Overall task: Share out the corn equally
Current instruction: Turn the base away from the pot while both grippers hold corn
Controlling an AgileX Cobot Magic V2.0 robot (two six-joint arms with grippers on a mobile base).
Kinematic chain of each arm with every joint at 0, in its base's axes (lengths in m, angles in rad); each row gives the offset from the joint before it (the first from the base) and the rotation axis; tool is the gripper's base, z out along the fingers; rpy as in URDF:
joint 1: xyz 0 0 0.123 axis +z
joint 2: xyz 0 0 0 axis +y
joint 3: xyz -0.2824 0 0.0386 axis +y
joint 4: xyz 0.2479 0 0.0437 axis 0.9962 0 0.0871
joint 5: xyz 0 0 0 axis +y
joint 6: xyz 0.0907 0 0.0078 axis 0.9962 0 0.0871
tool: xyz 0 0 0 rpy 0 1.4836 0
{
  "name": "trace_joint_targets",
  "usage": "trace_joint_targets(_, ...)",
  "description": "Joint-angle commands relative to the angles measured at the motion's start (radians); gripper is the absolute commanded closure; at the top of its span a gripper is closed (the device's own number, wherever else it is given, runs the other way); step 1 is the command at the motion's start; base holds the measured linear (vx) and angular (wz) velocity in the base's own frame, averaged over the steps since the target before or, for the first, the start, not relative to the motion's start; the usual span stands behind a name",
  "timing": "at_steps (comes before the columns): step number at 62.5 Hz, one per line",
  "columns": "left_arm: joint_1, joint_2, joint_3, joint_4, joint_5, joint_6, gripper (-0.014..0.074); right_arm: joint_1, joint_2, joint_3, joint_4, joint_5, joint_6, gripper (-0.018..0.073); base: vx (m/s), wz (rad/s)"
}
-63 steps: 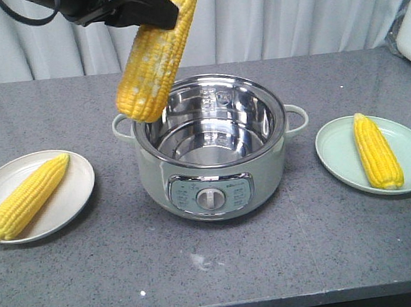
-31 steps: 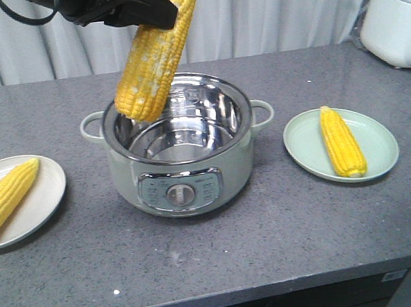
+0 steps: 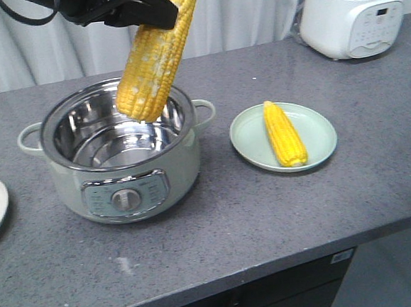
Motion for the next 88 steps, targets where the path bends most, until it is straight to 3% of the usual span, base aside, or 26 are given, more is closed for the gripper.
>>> trace_joint_targets(1,0.000,-0.045,-0.029,-0.035,-0.056,-0.001,0.0604,-0.006,-0.007,-0.017,0.010,-0.072,-0.003,0.0561,-0.01,-0.25)
trace_joint_targets(88,0.000,-0.045,-0.029,-0.035,-0.056,-0.001,0.0603,-0.006,-0.007,-0.017,0.010,-0.071,-0.003,0.0561,-0.02,-0.26)
